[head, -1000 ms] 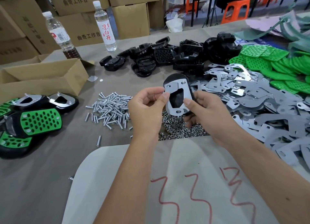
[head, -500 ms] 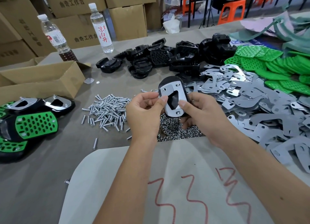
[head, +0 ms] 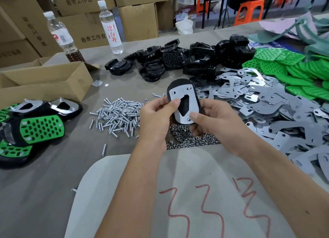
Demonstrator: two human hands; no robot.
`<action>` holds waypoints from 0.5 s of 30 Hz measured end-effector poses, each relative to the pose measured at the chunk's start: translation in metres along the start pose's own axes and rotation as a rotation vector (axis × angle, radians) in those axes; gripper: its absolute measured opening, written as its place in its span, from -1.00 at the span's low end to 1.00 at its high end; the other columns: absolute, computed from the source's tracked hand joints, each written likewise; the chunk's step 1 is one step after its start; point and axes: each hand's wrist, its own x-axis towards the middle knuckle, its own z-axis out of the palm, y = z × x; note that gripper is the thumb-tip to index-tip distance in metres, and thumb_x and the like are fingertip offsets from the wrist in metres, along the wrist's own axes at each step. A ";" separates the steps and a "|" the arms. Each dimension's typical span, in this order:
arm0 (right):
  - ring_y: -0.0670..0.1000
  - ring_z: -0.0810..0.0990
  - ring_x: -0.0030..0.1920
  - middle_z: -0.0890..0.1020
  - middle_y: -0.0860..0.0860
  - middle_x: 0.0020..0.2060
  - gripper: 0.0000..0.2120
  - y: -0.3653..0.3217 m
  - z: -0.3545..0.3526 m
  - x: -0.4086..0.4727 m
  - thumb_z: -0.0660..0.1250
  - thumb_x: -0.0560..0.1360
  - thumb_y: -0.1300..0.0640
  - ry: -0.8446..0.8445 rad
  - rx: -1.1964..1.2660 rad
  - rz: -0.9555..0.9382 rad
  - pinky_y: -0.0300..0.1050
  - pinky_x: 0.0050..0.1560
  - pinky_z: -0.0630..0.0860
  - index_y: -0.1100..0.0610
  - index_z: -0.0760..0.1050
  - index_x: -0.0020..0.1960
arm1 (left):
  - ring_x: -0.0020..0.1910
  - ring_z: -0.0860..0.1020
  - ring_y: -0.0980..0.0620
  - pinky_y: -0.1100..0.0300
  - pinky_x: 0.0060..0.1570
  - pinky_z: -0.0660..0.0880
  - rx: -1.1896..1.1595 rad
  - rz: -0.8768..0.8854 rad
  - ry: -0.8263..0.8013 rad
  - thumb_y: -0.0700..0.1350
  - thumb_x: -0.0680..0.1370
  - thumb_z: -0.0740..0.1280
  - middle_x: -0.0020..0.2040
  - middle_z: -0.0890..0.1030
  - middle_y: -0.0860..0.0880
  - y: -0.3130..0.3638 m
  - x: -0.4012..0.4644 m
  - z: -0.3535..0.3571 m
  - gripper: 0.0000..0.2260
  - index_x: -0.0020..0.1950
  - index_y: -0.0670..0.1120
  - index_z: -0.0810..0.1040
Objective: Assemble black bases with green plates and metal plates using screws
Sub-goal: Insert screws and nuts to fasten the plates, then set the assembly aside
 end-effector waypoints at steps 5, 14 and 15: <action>0.01 0.61 -0.28 0.67 0.07 -0.20 -0.83 0.000 0.000 0.000 0.28 0.67 0.31 -0.011 -0.138 -0.021 -0.17 -0.26 0.58 0.19 0.61 0.18 | -0.20 0.70 0.00 0.15 -0.22 0.60 0.049 -0.029 -0.042 -0.18 0.55 0.49 -0.11 0.76 -0.08 -0.001 -0.003 0.002 -0.88 0.07 -0.16 0.67; -0.12 0.56 -0.30 0.65 -0.09 -0.23 -0.89 -0.003 -0.005 -0.001 0.33 0.65 0.12 0.172 -0.610 -0.175 -0.22 -0.22 0.47 0.01 0.62 0.13 | -0.02 0.73 -0.11 0.01 0.00 0.68 -0.113 -0.079 0.054 -0.19 0.54 0.51 -0.01 0.76 -0.13 0.004 0.000 -0.002 -0.85 0.10 -0.14 0.69; -0.14 0.53 -0.26 0.62 -0.15 -0.21 -0.96 -0.005 -0.007 -0.002 0.39 0.61 0.07 0.136 -0.761 -0.198 -0.22 -0.20 0.42 -0.02 0.62 0.04 | 0.02 0.73 -0.12 -0.02 0.05 0.68 -0.107 -0.065 0.082 -0.18 0.54 0.51 -0.01 0.76 -0.11 0.005 0.002 -0.005 -0.86 0.08 -0.12 0.70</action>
